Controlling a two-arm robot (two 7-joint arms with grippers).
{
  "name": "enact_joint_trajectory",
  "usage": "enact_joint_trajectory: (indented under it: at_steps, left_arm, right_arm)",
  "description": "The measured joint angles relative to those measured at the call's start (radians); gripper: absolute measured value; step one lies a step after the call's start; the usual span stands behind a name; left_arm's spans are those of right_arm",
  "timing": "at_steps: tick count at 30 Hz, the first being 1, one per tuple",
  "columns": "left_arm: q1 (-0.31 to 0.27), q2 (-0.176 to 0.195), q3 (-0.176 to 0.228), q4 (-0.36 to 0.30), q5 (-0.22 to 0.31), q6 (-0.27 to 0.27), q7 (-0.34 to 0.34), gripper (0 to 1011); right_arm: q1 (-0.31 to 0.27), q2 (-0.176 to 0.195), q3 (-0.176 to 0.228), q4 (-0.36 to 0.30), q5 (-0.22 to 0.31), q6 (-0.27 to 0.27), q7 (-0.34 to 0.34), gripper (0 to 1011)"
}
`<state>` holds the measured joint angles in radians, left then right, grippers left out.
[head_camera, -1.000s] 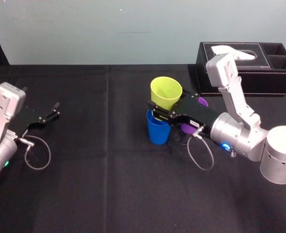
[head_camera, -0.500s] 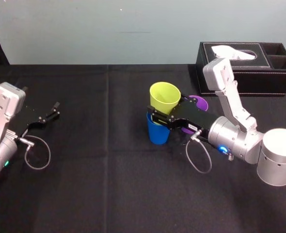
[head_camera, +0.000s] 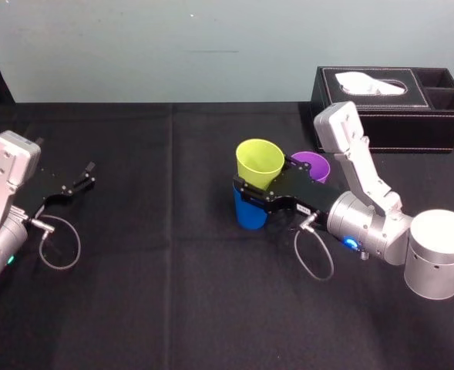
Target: Stack the three plastic cups sequentially using one hand.
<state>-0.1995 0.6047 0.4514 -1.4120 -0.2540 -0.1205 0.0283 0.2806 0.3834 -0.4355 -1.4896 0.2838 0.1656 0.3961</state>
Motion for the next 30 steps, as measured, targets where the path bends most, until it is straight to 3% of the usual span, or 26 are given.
enact_joint_trajectory:
  at_steps: [10, 20, 30]
  left_arm:
    - [0.0, 0.0, 0.0, 0.0, 0.0, 0.0, 0.0, 1011]
    - [0.0, 0.0, 0.0, 0.0, 0.0, 0.0, 0.0, 1011]
    - [0.0, 0.0, 0.0, 0.0, 0.0, 0.0, 0.0, 1012]
  right_arm:
    - [0.0, 0.0, -0.001, 0.001, -0.004, 0.001, -0.002, 735]
    - [-0.001, 0.0, 0.0, 0.0, -0.002, 0.001, -0.003, 997]
    - [-0.001, 0.001, 0.001, -0.001, -0.002, 0.001, -0.003, 1000]
